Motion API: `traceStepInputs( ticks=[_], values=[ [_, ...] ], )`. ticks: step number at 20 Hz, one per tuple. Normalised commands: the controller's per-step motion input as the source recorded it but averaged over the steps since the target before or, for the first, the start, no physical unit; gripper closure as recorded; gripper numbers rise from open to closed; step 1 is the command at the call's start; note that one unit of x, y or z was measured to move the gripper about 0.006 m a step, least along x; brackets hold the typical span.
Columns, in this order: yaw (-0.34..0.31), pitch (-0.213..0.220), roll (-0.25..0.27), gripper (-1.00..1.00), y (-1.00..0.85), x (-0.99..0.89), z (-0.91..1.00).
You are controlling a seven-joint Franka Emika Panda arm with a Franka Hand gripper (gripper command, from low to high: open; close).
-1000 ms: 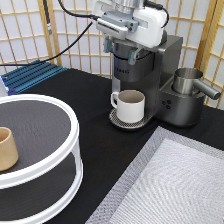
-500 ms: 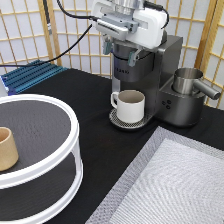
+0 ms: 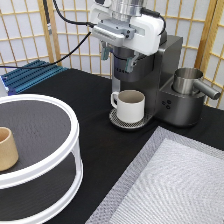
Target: Make coffee
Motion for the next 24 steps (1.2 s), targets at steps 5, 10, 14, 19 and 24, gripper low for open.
traceStepInputs(
  ticks=[5,10,14,19,24],
  values=[
    [0.072,-0.089,-0.051,-1.00,-0.15,-0.38,0.28],
    [0.076,-0.132,-0.021,-1.00,-0.13,-0.51,0.36],
    [0.003,-0.122,-0.038,-1.00,-0.10,-0.27,0.73],
    [0.000,-0.099,-0.077,-1.00,0.27,0.00,0.87],
    [0.000,-0.053,-0.076,-1.00,0.45,0.07,0.19]
  ],
)
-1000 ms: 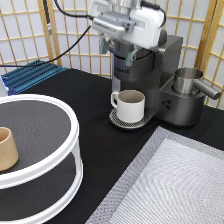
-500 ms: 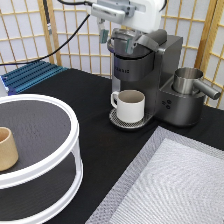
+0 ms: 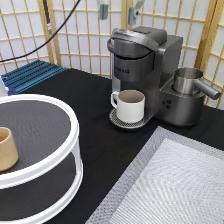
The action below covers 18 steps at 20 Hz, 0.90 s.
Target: Make coffee
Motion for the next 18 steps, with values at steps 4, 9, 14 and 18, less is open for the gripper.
traceStepInputs(
  ticks=[4,9,14,18],
  values=[
    [0.000,-0.038,-0.033,-1.00,0.23,-0.03,-0.42],
    [0.000,-0.077,-0.015,-1.00,-0.01,-0.21,-0.72],
    [0.000,-0.073,-0.011,-1.00,0.00,-0.15,-1.00],
    [0.000,-0.055,-0.010,-1.00,0.00,-0.14,-1.00]
  ],
)
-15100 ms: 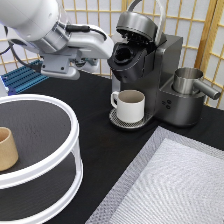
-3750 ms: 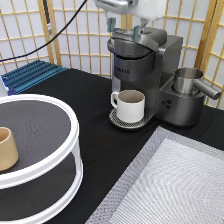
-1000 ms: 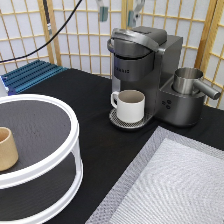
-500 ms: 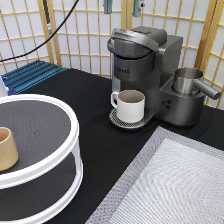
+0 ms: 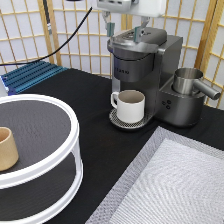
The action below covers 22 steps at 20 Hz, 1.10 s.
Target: Make coffee
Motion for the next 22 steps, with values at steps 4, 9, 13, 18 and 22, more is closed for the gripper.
traceStepInputs(
  ticks=[4,9,13,18,22],
  values=[
    [0.006,-0.027,-0.001,-1.00,-0.15,-0.24,-0.06],
    [0.000,-0.003,-0.012,-1.00,-0.01,0.05,1.00],
    [0.001,-0.010,0.000,-1.00,-0.11,0.17,1.00],
    [0.245,-0.025,0.005,-1.00,0.11,-0.15,0.60],
    [0.375,-0.012,0.019,-1.00,0.00,0.00,0.00]
  ],
)
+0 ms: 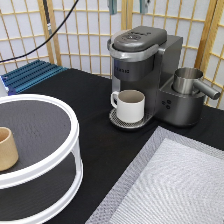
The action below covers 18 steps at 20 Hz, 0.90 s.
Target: Make coffee
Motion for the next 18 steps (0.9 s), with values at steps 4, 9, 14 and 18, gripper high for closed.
traceStepInputs(
  ticks=[4,9,14,18],
  values=[
    [0.375,0.004,0.000,-1.00,0.00,0.00,0.00],
    [0.375,0.081,0.018,-1.00,0.00,-0.01,0.00],
    [0.370,0.131,0.032,-1.00,0.00,-0.02,0.00],
    [0.355,0.157,0.043,-1.00,0.00,-0.03,0.00]
  ],
)
